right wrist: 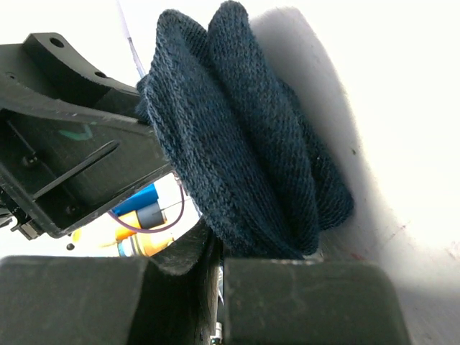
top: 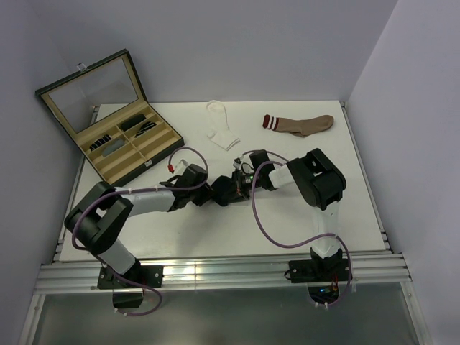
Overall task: Roll the socks
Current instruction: Roll the sock at the center of the board.
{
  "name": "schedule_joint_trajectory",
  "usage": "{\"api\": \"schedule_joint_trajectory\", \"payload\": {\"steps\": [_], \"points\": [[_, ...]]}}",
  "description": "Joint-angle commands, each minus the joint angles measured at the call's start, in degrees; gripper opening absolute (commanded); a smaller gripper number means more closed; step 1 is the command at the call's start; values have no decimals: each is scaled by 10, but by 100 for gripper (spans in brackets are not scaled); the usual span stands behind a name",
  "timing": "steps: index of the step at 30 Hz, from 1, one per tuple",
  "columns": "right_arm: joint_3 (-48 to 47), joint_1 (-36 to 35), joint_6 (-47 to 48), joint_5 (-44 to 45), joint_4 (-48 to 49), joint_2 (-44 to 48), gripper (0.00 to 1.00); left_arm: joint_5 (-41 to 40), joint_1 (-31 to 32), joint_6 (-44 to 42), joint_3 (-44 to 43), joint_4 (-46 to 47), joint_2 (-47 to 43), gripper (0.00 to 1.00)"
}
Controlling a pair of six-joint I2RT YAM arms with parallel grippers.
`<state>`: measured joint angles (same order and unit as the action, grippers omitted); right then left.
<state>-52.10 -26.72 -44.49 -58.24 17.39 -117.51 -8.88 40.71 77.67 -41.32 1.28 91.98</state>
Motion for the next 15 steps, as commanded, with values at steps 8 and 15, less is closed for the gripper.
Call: {"api": "schedule_joint_trajectory", "payload": {"steps": [8,15], "points": [[10,4,74,54,-56,26,5,-3,2,-28,-40,-82,64,31],[26,3,145,110,-101,97,32,0,2,-46,-65,-106,79,6]]}}
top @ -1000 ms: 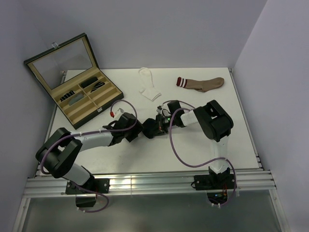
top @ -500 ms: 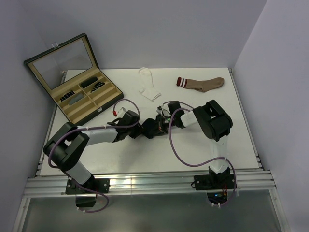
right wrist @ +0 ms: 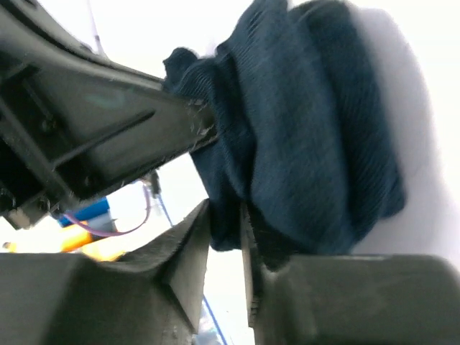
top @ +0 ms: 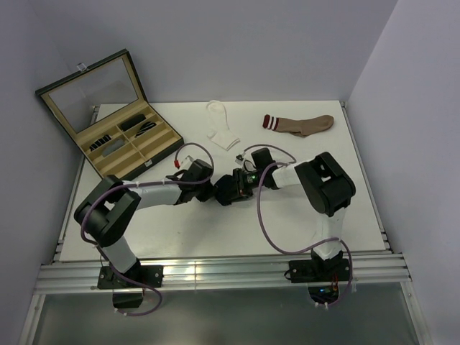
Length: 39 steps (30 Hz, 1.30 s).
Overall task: Roll the socks
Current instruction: Roll the sock at the center of the board.
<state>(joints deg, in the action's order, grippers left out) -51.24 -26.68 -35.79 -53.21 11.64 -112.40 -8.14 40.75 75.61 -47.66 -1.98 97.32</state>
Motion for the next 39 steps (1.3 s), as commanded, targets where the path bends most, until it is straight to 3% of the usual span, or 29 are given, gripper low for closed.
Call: {"api": "schedule_joint_trajectory", "payload": {"steps": [1,9,13,17,24,39], "points": [[19,2,66,70,-58,58,34,-6,3,-31,-3,-76,26,4],[49,-32,166,237,-96,217,46,3,2,-58,-38,-110,31,1],[62,-85,219,350,-83,273,50,15,2,-78,-59,-130,36,0],[76,-170,258,489,-53,279,52,25,2,-87,-76,-145,41,0],[95,-274,320,643,17,266,57,36,2,-103,-92,-160,45,1],[76,-334,369,717,44,164,57,53,2,-115,-103,-165,55,1]]}}
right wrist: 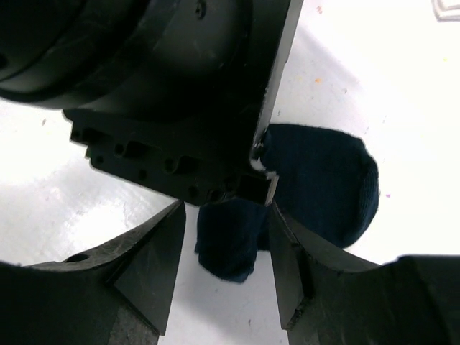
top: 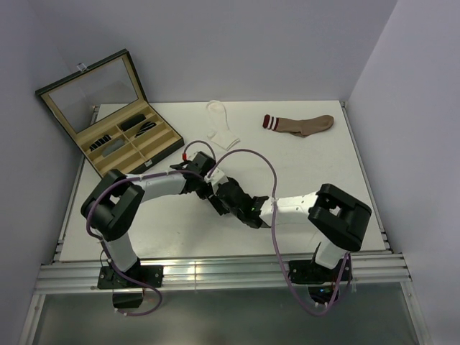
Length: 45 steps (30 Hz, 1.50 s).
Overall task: Roll the socks
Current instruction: Roll the sock at the center of the board.
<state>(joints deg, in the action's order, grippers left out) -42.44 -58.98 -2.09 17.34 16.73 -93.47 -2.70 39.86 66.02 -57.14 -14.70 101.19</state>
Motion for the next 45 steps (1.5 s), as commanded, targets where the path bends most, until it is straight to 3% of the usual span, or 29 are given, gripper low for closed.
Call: {"api": "schedule_joint_trajectory", "payload": {"steps": [1,10,27,45], "points": [[-12,-13,32,13,-7,-31,56,-1,11,-20,-9,-37,16,1],[-8,-18,7,17,-18,-59,52,7,6,-30,-19,-38,28,1],[50,-16,-31,44,19,7,54,3,-5,-38,-17,-38,38,1],[-3,-16,1,47,38,-19,53,22,-5,-37,-17,-31,38,1]]}}
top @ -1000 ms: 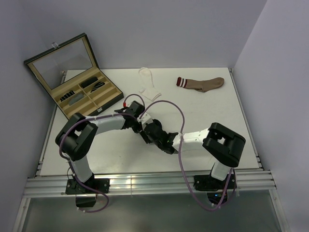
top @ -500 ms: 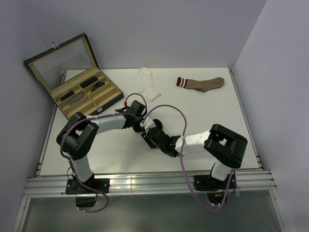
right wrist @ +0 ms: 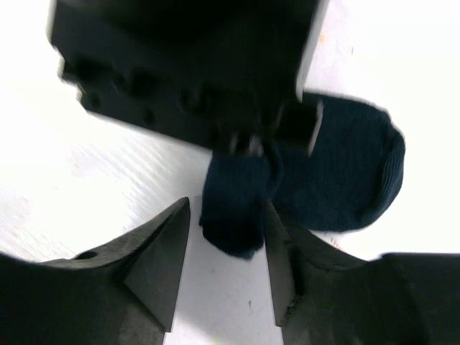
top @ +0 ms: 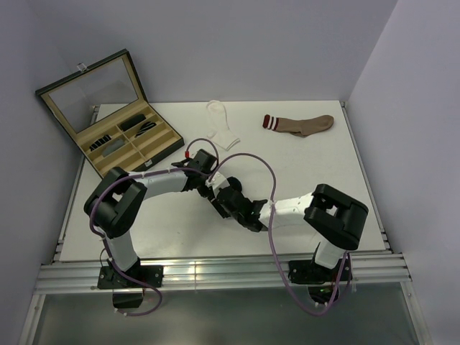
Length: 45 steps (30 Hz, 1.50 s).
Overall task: Roll the socks
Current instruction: Roll the sock at the center of the board.
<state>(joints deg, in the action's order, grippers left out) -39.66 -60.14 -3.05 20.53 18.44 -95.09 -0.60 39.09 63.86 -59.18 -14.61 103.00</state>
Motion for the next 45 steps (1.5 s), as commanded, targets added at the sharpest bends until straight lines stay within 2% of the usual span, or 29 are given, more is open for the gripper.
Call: {"api": "schedule_joint_trajectory", "payload": {"steps": [1,12,15,16,19,21,26,27,28,33,38,42,45], "points": [[-32,-4,10,17,20,-4,50,1,2,-16,5,-31,20,1],[-37,-3,-6,13,2,-41,37,0,3,-16,-5,-40,18,1],[-37,-1,-13,12,-8,-47,26,-2,3,-15,-4,-41,16,1],[-35,-1,-16,11,-9,-45,17,-1,3,-15,-4,-41,16,1],[-29,14,-28,-22,-11,-28,2,-1,3,-15,-2,-35,10,6],[-28,30,-42,-51,-20,-17,0,-3,2,-13,0,-29,2,11],[-41,102,-78,-196,-61,-5,0,-18,2,-2,21,-15,-29,31],[-46,123,-94,-243,-65,-11,0,-22,1,6,27,-7,-35,39],[-49,123,-102,-243,-69,-12,0,-26,0,13,34,0,-44,44],[-62,186,-151,-404,-72,-38,0,-53,-1,47,92,37,-102,62],[-59,261,-227,-612,-6,-91,0,-77,-1,65,127,65,-149,70],[-57,296,-289,-711,54,-129,0,-84,-1,71,149,93,-174,76],[-46,324,-363,-770,133,-162,0,-79,-1,68,159,116,-180,77]]}}
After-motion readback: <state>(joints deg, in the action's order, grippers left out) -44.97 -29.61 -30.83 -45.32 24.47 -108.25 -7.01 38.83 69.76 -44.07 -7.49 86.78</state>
